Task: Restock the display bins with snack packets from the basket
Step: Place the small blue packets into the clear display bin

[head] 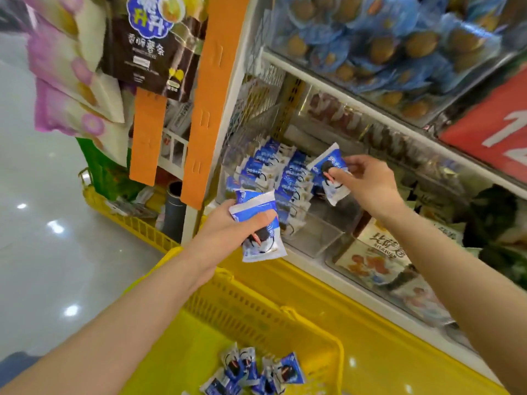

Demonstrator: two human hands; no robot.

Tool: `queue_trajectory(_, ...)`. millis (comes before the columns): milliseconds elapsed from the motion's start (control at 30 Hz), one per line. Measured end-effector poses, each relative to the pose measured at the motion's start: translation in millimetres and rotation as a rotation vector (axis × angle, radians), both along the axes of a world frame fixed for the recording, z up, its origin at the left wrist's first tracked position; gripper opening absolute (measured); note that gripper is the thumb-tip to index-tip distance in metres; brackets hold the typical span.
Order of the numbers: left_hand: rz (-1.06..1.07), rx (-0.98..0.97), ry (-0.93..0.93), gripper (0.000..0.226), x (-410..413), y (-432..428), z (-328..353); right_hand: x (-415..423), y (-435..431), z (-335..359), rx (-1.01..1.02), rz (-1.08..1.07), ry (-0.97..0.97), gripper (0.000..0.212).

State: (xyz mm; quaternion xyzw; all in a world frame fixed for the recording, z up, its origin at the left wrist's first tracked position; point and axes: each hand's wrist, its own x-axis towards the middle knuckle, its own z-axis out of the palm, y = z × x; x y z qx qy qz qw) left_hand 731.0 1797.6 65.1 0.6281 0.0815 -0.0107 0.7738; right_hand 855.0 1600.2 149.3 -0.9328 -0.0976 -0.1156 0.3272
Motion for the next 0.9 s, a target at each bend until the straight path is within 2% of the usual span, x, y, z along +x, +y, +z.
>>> queue_trajectory(67, 0.019, -0.011, -0.046, 0.03, 9.6, 1.7, 1.5, 26.4, 1.7, 0.5, -0.148, -0.051, 0.014, 0.045)
queue_trajectory(167, 0.039, -0.052, -0.114, 0.018, 24.1, 5.2, 5.0, 54.3, 4.1, -6.5, -0.402, -0.088, 0.053, 0.044)
queue_trajectory(267, 0.061, -0.051, -0.14, 0.032, 37.0, 10.5, 8.5, 72.7, 5.9, -14.6, -0.647, -0.122, 0.125, 0.039)
queue_trajectory(333, 0.069, -0.026, -0.166, 0.036, 44.3, 16.1, 11.3, 82.6, 9.5, -17.7, -0.741, -0.122, 0.171, 0.039)
queue_trajectory(600, 0.118, -0.089, -0.134, 0.034, 58.9, 30.1, 11.9, 101.7, 19.0, -39.4, -0.782, -0.101, 0.269, 0.042)
queue_trajectory(733, 0.12, -0.091, -0.139, 0.041, 61.4, 33.9, 11.3, 106.7, 19.4, -46.3, -0.833, -0.112, 0.237, 0.037)
queue_trajectory(900, 0.126, -0.092, -0.136, 0.046, 62.5, 37.1, 10.7, 113.3, 12.9, -45.6, -0.747, -0.061, 0.259, 0.031)
